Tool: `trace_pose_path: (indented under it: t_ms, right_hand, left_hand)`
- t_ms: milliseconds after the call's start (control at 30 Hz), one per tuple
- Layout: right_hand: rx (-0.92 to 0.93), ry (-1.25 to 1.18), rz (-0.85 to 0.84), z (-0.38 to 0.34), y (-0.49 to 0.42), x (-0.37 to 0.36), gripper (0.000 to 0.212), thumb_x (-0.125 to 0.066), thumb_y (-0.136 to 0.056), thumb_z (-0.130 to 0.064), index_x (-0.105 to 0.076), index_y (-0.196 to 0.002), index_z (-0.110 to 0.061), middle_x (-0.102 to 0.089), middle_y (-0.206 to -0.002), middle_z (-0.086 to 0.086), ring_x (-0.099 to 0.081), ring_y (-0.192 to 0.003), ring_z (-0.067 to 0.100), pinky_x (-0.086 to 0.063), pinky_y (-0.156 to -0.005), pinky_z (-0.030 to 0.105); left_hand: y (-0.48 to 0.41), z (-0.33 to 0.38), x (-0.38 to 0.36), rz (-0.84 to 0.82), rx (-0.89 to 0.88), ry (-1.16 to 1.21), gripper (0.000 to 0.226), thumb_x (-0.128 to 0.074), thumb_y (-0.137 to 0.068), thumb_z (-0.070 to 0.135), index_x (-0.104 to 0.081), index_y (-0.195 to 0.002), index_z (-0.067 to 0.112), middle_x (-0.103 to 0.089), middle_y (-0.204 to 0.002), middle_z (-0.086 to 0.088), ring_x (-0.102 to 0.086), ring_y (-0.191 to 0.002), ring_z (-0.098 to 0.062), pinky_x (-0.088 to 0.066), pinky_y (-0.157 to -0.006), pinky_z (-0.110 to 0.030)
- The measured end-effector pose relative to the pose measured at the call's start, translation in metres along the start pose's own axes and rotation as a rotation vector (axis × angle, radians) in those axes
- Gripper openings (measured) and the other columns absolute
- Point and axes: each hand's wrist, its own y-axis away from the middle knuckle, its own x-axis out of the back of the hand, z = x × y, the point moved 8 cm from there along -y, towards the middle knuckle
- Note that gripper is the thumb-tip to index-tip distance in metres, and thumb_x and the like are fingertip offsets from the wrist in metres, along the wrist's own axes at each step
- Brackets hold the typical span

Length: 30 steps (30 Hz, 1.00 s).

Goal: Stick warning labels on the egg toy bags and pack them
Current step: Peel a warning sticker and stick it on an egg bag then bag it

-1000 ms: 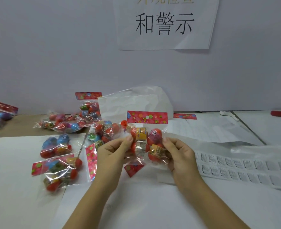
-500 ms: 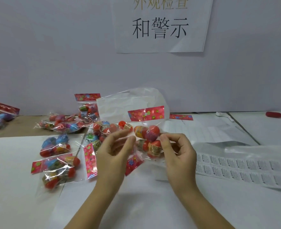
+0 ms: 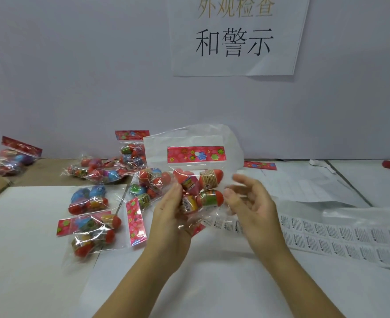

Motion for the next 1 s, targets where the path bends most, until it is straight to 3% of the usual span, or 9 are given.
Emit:
trace_pose_path:
  t_ms: [100, 333, 467, 567, 633, 733, 833, 900, 1000]
  right_hand:
    - [-0.056, -0.096, -0.089, 0.006, -0.004, -0.005, 0.034, -0.067, -0.071, -0.038, -0.069, -0.100, -0.020, -0.074, -0.086, -0.002, -0.071, -0.079, 0.012, -0.055, -0.065, 0.019]
    - [-0.048, -0.201, -0.049, 0.006, -0.005, -0.001, 0.018, -0.069, -0.070, -0.027, -0.074, -0.087, -0.023, -0.075, -0.084, 0.001, -0.072, -0.079, 0.014, -0.056, -0.063, 0.020]
    - [0.043, 0.109, 0.119, 0.003, 0.002, 0.008, 0.027, -0.072, -0.085, -0.021, -0.063, -0.105, -0.037, -0.069, -0.101, -0.010, -0.064, -0.095, 0.009, -0.056, -0.077, 0.024]
    - [0.060, 0.005, -0.172, 0.001, 0.010, -0.020, 0.049, -0.072, -0.075, -0.047, -0.058, -0.121, -0.039, -0.065, -0.118, -0.015, -0.061, -0.110, 0.007, -0.054, -0.087, 0.027]
    - [0.047, -0.043, -0.341, 0.000, 0.015, -0.035, 0.063, -0.071, -0.074, -0.052, -0.049, -0.132, -0.042, -0.061, -0.127, -0.017, -0.058, -0.118, 0.008, -0.053, -0.093, 0.028]
    - [0.067, -0.079, -0.214, -0.002, 0.008, -0.023, 0.046, -0.074, -0.081, -0.040, -0.056, -0.124, -0.041, -0.068, -0.117, -0.014, -0.064, -0.111, 0.008, -0.053, -0.089, 0.023]
    - [-0.037, -0.229, -0.116, 0.004, 0.000, -0.008, 0.027, -0.068, -0.080, -0.030, -0.069, -0.107, -0.028, -0.073, -0.105, 0.000, -0.070, -0.100, 0.022, -0.059, -0.077, 0.034]
    - [-0.120, -0.298, -0.178, 0.008, -0.001, -0.011, 0.020, -0.070, -0.084, -0.027, -0.072, -0.104, -0.028, -0.073, -0.106, 0.006, -0.070, -0.098, 0.028, -0.060, -0.075, 0.040]
    - [-0.209, -0.379, -0.250, 0.011, 0.001, -0.017, 0.027, -0.072, -0.082, -0.027, -0.071, -0.108, -0.026, -0.072, -0.107, 0.009, -0.071, -0.095, 0.030, -0.059, -0.064, 0.036]
  left_hand:
    - [0.000, 0.000, -0.002, -0.026, 0.007, -0.030, 0.029, -0.057, -0.085, 0.039, -0.079, -0.094, 0.022, -0.075, -0.104, -0.010, -0.074, -0.093, -0.026, -0.060, -0.066, -0.034]
    - [0.001, 0.001, -0.004, -0.030, 0.025, 0.003, 0.030, -0.058, -0.082, 0.039, -0.079, -0.093, 0.021, -0.076, -0.103, -0.009, -0.074, -0.093, -0.023, -0.060, -0.065, -0.032]
    - [0.005, 0.016, -0.007, -0.036, -0.184, -0.174, 0.026, -0.053, -0.086, 0.033, -0.074, -0.102, 0.032, -0.075, -0.106, -0.002, -0.071, -0.099, -0.019, -0.059, -0.072, -0.028]
    - [0.018, 0.023, -0.020, -0.169, -0.370, -0.361, 0.038, -0.056, -0.095, 0.033, -0.056, -0.133, 0.026, -0.063, -0.134, 0.000, -0.056, -0.127, -0.020, -0.048, -0.103, -0.039]
    - [0.027, 0.016, -0.031, -0.283, -0.401, -0.436, 0.048, -0.044, -0.095, 0.032, -0.048, -0.141, 0.019, -0.054, -0.144, 0.006, -0.044, -0.138, -0.015, -0.039, -0.111, -0.043]
    - [0.032, 0.018, -0.033, -0.207, -0.451, -0.435, 0.032, -0.047, -0.097, 0.020, -0.065, -0.124, 0.020, -0.063, -0.132, 0.012, -0.052, -0.130, -0.008, -0.047, -0.104, -0.030]
    - [0.026, 0.027, -0.022, -0.028, -0.494, -0.459, 0.033, -0.065, -0.089, 0.013, -0.065, -0.116, 0.031, -0.071, -0.112, 0.020, -0.064, -0.106, 0.001, -0.054, -0.077, -0.014]
    - [0.017, 0.027, -0.012, 0.021, -0.431, -0.448, 0.039, -0.071, -0.079, 0.021, -0.063, -0.116, 0.034, -0.071, -0.109, 0.019, -0.065, -0.103, 0.003, -0.056, -0.072, -0.013]
    - [0.007, 0.023, -0.002, 0.036, -0.303, -0.360, 0.038, -0.071, -0.065, 0.033, -0.072, -0.103, 0.024, -0.076, -0.100, 0.003, -0.071, -0.099, -0.016, -0.060, -0.076, -0.024]
